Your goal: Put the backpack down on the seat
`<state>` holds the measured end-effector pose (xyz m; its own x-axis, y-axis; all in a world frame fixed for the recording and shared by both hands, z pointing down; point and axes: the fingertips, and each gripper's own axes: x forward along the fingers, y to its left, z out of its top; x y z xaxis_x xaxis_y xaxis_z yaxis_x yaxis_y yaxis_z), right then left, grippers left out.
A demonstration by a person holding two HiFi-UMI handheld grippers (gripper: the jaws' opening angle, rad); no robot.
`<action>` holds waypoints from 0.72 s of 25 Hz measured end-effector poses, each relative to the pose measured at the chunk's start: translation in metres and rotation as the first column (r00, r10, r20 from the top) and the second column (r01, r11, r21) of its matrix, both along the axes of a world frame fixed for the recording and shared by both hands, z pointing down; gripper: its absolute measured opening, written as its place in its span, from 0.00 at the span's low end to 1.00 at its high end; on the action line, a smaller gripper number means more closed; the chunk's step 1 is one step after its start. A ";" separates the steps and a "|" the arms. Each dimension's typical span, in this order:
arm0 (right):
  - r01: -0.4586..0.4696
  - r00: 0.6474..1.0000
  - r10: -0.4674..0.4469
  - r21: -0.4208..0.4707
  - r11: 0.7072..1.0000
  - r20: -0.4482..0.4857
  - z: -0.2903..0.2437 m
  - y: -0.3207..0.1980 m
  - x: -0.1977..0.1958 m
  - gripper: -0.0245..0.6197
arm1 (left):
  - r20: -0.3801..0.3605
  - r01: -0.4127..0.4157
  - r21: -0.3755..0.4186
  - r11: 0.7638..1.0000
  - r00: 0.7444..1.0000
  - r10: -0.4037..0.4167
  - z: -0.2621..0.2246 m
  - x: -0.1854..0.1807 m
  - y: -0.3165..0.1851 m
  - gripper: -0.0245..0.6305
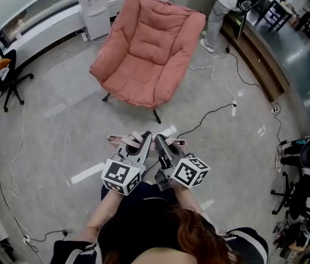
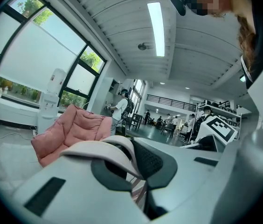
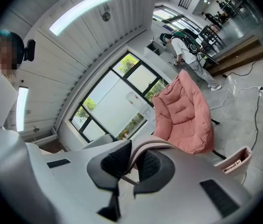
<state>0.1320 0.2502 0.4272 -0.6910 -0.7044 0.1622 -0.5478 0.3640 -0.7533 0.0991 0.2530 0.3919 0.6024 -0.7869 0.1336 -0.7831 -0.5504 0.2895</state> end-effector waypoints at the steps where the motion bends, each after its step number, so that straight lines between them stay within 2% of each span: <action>1: -0.002 1.000 0.002 0.001 1.000 -0.001 -0.001 -0.006 -0.002 0.10 | 0.003 -0.002 0.004 1.000 1.000 0.002 -0.001 -0.002 -0.006 0.07; 11: -0.029 1.000 0.029 -0.002 1.000 0.002 -0.009 -0.059 -0.029 0.10 | -0.002 -0.026 0.041 0.999 1.000 0.026 -0.013 -0.028 -0.062 0.07; 18: -0.031 0.999 0.031 -0.003 1.000 -0.005 -0.014 -0.100 -0.051 0.10 | -0.012 -0.030 0.028 0.999 0.999 0.030 -0.017 -0.050 -0.104 0.07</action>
